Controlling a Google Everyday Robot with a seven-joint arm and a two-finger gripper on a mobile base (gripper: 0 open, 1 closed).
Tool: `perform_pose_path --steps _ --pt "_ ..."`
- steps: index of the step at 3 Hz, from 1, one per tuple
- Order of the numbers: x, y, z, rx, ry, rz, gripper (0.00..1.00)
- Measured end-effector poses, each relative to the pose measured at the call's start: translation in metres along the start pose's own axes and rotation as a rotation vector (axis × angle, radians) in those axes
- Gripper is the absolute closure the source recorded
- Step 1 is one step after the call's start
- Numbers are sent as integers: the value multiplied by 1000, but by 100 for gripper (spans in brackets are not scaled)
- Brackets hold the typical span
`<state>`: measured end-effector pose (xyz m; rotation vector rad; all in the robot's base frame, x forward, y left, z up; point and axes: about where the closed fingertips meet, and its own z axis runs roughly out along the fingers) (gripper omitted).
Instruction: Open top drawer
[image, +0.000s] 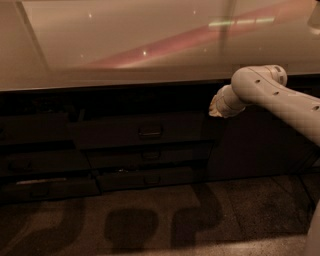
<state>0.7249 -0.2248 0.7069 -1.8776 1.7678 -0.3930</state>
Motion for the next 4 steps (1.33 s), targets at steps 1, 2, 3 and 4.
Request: perform_pose_path --steps 1,2,3,4 --pt "-27 -5 3 -6 26 -52 100" --pt "-72 -5 10 -17 45 -143 100" --pt "-72 -5 10 -17 45 -143 100" --pt "-54 -2 22 -48 22 -104 100"
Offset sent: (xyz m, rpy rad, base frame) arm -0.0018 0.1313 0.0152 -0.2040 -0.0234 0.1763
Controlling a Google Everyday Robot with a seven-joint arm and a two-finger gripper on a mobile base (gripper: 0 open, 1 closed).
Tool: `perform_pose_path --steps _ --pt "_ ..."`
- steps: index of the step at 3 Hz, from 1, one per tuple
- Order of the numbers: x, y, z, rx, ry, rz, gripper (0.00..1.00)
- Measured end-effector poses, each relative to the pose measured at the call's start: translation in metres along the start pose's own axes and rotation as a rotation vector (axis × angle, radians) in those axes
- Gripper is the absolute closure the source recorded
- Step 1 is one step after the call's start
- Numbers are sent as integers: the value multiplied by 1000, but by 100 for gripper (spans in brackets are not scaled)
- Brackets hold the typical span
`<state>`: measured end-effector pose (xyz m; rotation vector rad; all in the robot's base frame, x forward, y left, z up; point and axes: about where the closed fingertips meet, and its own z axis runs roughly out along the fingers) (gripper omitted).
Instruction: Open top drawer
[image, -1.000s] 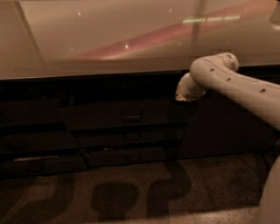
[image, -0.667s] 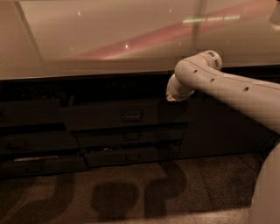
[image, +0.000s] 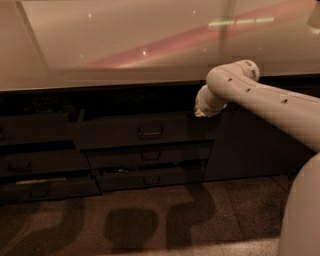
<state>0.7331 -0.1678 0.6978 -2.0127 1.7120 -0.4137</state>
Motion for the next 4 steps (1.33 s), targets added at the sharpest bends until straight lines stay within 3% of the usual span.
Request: perform_pose_path --steps 2,3,4 --pt "13 3 8 -21 -13 25 100" --pt "12 8 8 53 25 -33 100" --pt "12 8 8 52 25 -34 100"
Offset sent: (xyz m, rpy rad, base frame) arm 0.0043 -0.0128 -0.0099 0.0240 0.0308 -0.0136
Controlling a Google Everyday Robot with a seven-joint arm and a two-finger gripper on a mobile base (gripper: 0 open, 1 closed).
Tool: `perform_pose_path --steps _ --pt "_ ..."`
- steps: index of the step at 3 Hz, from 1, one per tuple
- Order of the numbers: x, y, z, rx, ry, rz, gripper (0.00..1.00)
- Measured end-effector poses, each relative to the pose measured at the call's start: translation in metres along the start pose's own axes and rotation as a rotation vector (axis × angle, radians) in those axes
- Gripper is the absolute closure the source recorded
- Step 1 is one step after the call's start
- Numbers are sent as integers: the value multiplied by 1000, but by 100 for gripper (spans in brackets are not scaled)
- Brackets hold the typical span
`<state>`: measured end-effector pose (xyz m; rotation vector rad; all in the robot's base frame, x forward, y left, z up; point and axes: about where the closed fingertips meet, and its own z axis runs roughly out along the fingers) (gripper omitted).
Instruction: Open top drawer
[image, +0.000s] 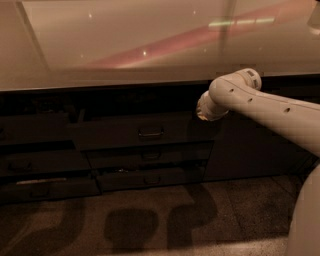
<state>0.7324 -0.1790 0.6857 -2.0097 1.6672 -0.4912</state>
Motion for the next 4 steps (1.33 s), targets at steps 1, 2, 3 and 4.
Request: perform_pose_path --steps 1,2,3,4 --pt "-11 -22 -25 39 15 -10 100" --pt "-11 -22 -25 39 15 -10 100" --pt "-4 -21 -15 14 21 5 100" --pt "16 -19 9 -39 62 35 100"
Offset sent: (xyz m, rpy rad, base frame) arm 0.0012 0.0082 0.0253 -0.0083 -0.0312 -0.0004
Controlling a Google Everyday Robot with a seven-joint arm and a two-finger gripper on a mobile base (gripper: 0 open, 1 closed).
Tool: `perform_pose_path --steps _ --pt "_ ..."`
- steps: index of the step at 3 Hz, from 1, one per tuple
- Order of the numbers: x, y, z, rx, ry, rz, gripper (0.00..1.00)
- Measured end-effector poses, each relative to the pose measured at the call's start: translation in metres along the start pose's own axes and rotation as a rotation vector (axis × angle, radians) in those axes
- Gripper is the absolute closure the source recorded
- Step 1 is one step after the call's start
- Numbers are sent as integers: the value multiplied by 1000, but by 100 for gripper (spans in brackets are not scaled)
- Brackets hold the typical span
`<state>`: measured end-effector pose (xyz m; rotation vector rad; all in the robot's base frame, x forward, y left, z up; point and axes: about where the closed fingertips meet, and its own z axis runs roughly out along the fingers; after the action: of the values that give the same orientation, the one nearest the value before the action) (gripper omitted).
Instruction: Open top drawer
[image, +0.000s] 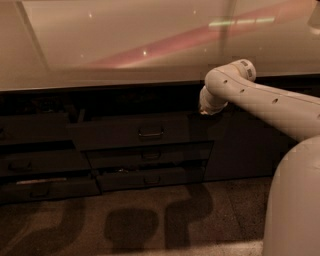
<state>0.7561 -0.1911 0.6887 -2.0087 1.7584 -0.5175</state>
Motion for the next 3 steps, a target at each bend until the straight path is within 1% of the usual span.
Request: perform_pose_path --steps 1,2,3 --pt "0 0 0 0 0 0 100" --pt "10 17 18 -39 -22 15 100" --pt "10 16 17 -39 -22 15 100"
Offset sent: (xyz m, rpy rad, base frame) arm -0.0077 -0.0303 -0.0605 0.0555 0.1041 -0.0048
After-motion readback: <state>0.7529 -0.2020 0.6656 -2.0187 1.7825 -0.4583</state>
